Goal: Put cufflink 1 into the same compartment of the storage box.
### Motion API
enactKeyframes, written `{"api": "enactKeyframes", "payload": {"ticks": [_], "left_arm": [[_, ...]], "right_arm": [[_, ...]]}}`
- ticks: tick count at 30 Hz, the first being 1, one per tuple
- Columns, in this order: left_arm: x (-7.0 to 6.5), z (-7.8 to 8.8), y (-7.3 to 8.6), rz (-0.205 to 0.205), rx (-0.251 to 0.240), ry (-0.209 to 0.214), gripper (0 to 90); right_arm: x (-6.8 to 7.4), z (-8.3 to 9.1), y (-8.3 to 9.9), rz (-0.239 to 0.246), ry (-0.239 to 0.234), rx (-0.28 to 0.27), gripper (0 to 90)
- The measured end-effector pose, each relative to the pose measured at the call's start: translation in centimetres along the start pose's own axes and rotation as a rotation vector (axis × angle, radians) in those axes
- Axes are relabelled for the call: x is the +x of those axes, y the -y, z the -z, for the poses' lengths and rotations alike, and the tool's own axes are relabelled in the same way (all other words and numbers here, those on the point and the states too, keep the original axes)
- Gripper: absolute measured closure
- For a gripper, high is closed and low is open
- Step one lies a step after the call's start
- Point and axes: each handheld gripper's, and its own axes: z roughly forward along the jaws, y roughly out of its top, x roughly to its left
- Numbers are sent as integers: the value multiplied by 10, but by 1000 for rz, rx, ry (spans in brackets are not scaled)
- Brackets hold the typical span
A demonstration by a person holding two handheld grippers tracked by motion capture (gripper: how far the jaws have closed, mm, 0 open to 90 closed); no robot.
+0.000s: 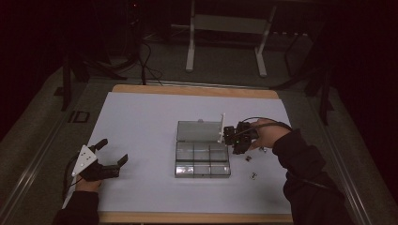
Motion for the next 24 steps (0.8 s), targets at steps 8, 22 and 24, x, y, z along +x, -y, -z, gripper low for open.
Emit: {"api": "enactKeyframes", "payload": {"ticks": [8,22,24], "left_arm": [[0,0,0,-1,-1,1,16],[0,0,0,-4,-1,-1,16],[0,0,0,-4,-1,-1,16]], "right_arm": [[0,1,-30,35,11,-43,733],[3,-8,-74,69,15,-115,734],[3,-9,-79,74,15,-131,733]]}}
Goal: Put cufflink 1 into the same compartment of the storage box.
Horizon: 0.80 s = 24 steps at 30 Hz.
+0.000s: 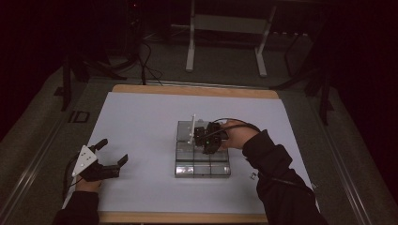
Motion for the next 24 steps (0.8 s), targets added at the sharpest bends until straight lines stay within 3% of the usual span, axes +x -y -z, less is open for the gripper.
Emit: {"api": "enactKeyframes", "payload": {"ticks": [6,8,11,16,24], "left_arm": [[0,0,0,1,1,0,17],[0,0,0,1,2,0,17],[0,0,0,1,2,1,16],[1,0,0,4,3,2,17],[0,0,0,3,2,2,16]], "right_arm": [[-1,-6,-14,10,9,-75,734],[-1,-10,-19,6,5,-127,733],[-1,-13,-22,7,7,-146,733],[-5,-17,-25,-6,5,-235,733],[-8,-30,-34,-35,21,-306,733]]}}
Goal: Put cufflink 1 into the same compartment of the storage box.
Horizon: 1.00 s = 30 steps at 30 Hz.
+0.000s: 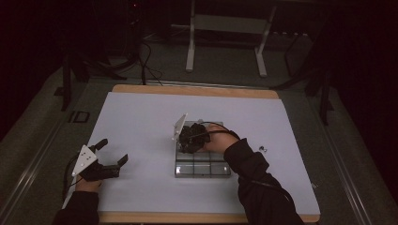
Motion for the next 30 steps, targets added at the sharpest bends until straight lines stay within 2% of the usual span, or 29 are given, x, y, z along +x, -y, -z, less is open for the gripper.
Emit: {"api": "enactKeyframes", "payload": {"ticks": [4,9,14,19,24,30], "left_arm": [[0,0,0,1,1,2,16],[0,0,0,1,1,4,17],[0,0,0,1,0,4,16],[0,0,0,1,0,6,17],[0,0,0,1,1,8,16],[0,0,0,1,1,9,16]], "right_arm": [[-2,-13,4,-21,6,-6,733],[-6,-29,11,-45,-9,7,733],[-7,-43,15,-42,-17,29,733],[-8,-52,14,-55,-16,33,733],[-8,-62,13,-72,-15,68,733],[-8,-62,11,-63,-13,82,719]]}}
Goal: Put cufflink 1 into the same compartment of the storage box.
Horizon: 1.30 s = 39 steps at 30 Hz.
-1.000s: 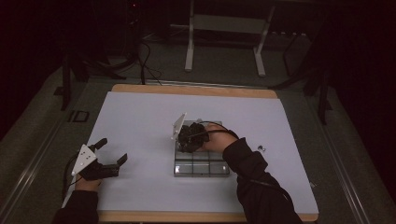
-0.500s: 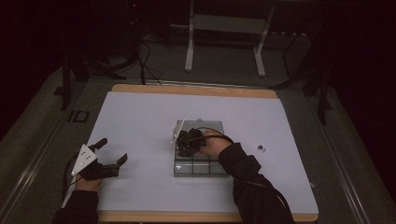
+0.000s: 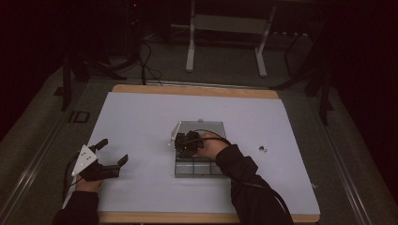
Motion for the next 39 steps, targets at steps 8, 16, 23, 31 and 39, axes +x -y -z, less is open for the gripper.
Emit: {"api": "enactKeyframes", "payload": {"ticks": [8,16,23,31,39], "left_arm": [[0,0,0,0,0,0,16],[0,0,0,0,1,-1,16],[0,0,0,0,0,-1,16],[0,0,0,2,0,-3,16],[0,0,0,0,0,-5,17]], "right_arm": [[1,7,-3,16,0,23,665],[1,30,-1,14,-15,7,673],[3,53,10,37,2,27,672],[5,78,30,28,1,62,676],[5,99,52,2,31,93,689]]}}
